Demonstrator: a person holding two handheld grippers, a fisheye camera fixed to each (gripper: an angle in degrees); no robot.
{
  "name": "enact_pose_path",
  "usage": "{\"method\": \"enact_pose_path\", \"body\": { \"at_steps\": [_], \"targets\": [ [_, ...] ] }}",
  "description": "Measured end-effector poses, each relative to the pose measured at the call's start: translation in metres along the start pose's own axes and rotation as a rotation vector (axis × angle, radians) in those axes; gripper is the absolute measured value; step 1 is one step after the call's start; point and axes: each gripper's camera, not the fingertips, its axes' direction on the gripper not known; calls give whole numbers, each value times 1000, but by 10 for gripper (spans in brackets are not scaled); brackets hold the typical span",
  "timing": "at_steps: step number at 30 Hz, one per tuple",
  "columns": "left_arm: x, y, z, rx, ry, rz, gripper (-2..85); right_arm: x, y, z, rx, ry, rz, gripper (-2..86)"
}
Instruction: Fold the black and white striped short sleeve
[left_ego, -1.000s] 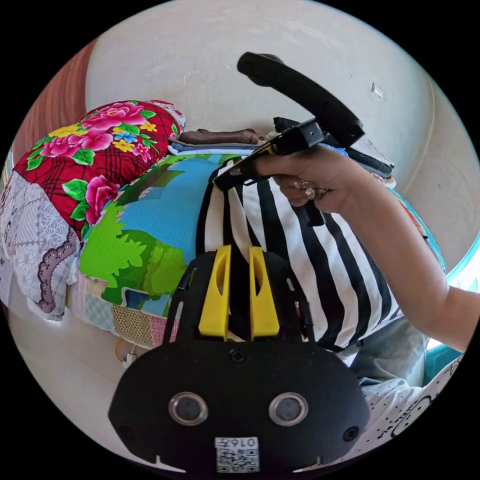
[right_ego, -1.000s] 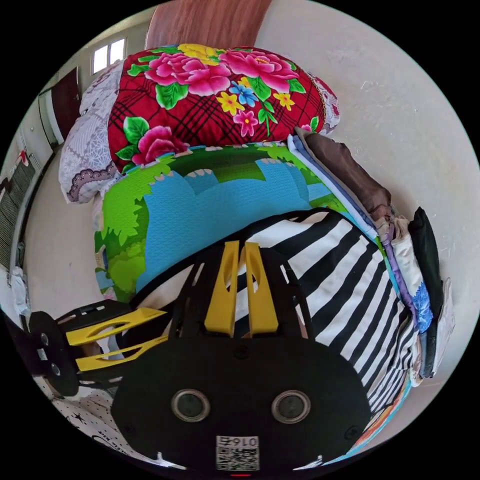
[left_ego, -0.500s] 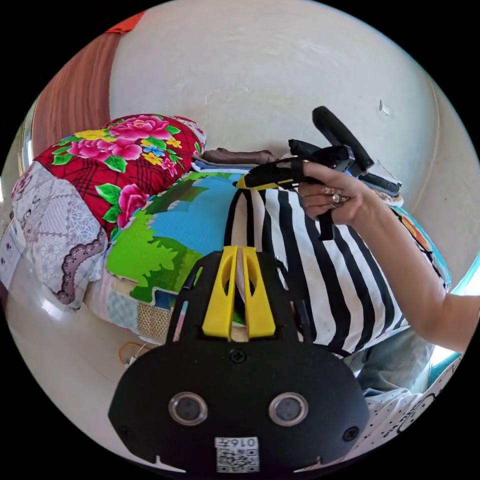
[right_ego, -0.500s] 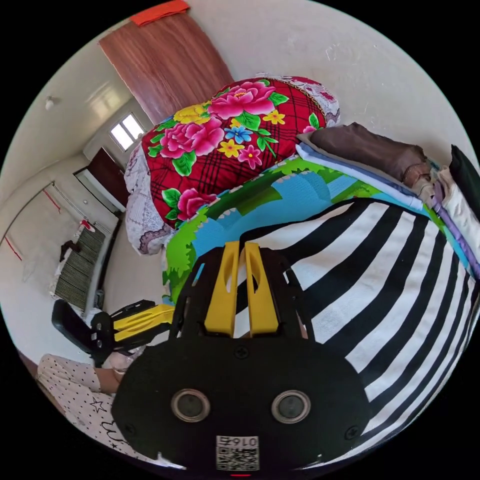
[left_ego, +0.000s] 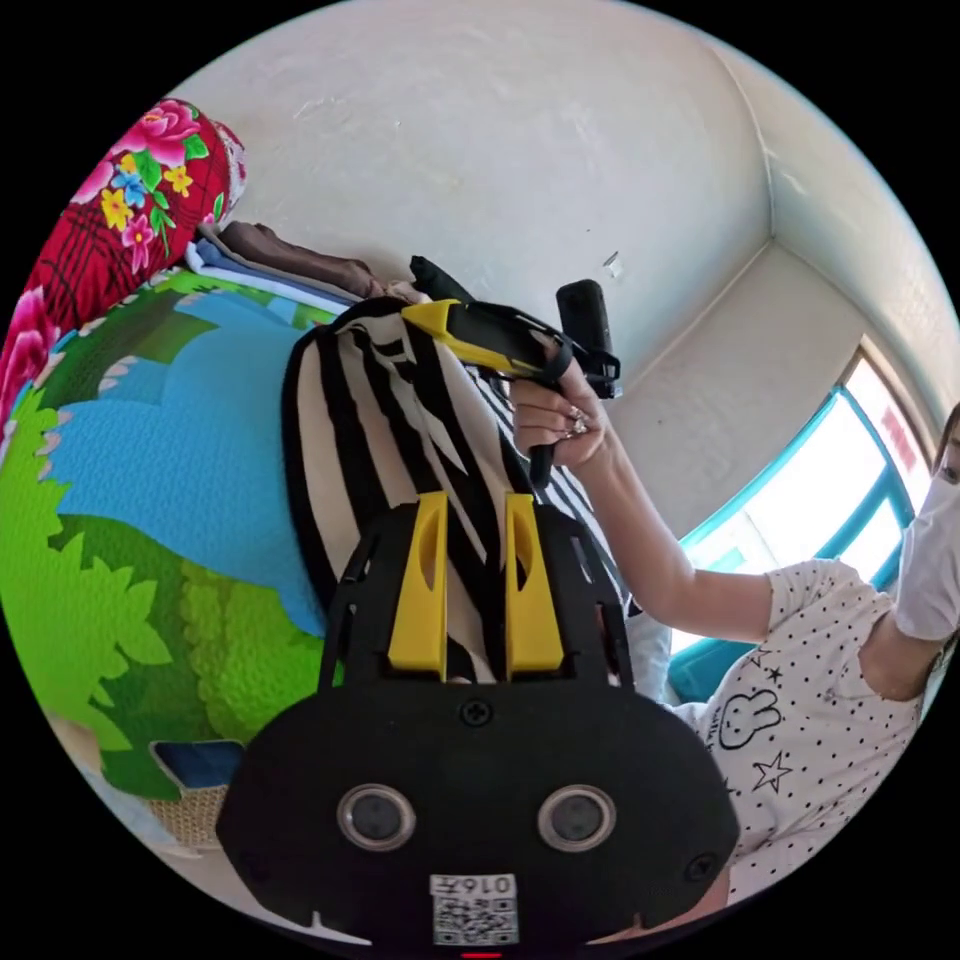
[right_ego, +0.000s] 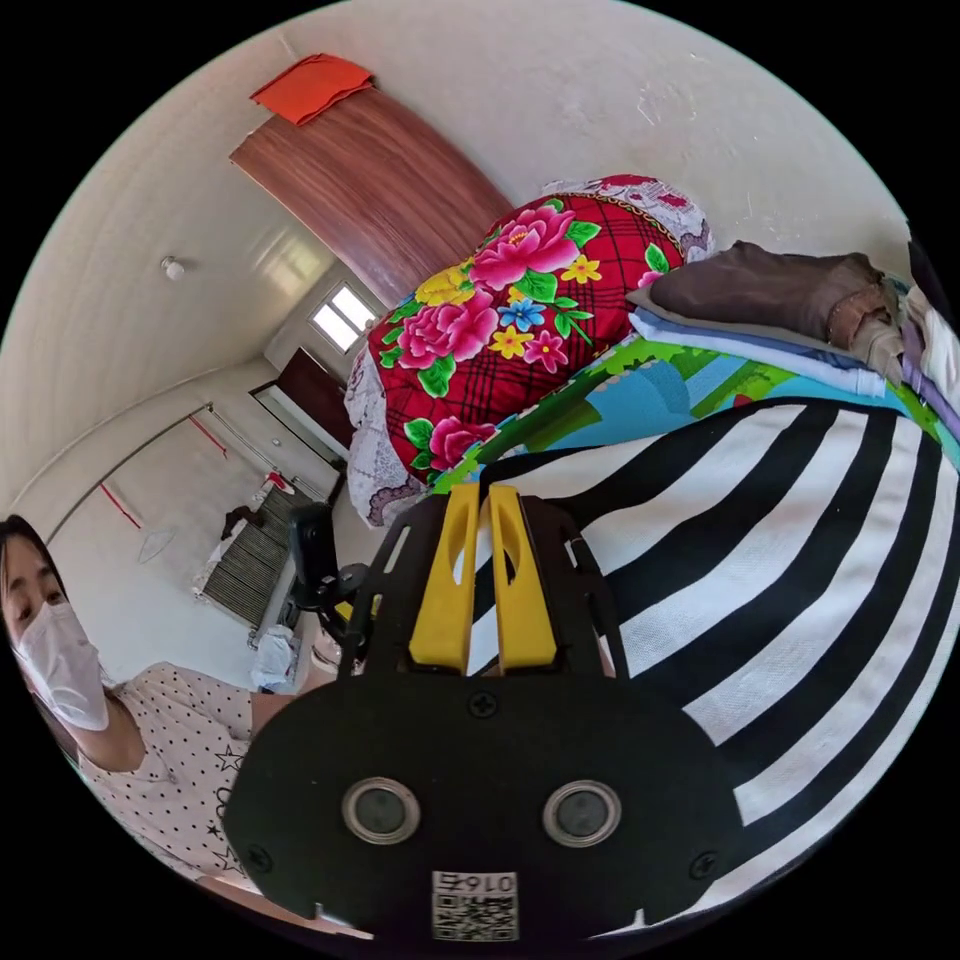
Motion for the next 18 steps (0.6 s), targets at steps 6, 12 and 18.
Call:
{"method": "enact_pose_path", "body": {
  "at_steps": [6, 12, 18],
  "targets": [
    [-31, 13, -11, 57, 188, -38, -1, 17, 14, -7, -4, 23, -35, 6],
    [-46, 40, -42, 166, 143, -87, -2, 35, 28, -6, -13, 37, -37, 5],
    [-47, 63, -57, 170, -4, -100, 59, 53, 48, -12, -14, 13, -40, 5]
  ]
}}
